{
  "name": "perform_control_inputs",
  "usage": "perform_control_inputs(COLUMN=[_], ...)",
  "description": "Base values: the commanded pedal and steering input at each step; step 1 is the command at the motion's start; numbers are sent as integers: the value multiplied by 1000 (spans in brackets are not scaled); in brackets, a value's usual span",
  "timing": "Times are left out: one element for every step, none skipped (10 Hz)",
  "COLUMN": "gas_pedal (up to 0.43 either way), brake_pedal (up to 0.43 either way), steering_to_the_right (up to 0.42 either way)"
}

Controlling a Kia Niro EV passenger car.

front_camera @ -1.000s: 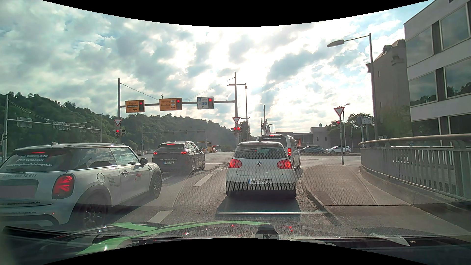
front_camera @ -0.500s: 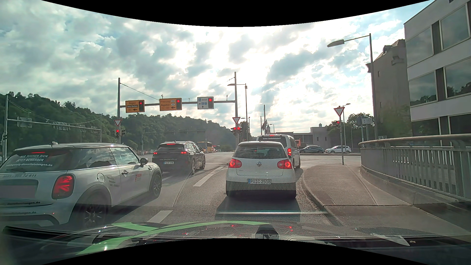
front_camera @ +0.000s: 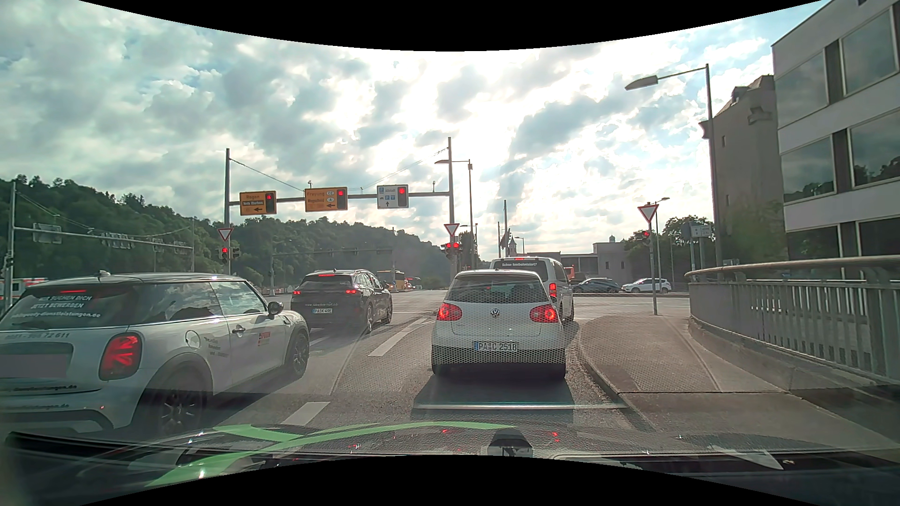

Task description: Follow the waypoints while adhering to traffic rules and regulations

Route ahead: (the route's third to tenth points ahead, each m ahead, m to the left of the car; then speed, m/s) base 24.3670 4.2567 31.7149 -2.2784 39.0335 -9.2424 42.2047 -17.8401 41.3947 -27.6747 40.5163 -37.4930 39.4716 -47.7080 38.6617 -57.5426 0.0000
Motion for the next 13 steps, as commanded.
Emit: perform_control_inputs(gas_pedal=[0, 0, 0, 0, 0, 0, 0, 0, 0, 0, 0, 0, 0], brake_pedal=[457, 463, 457, 457, 457, 463, 463, 457, 463, 457, 457, 463, 457], steering_to_the_right=[9, 9, 9, 9, 9, 9, 9, 9, 9, 9, 9, 9, 9])
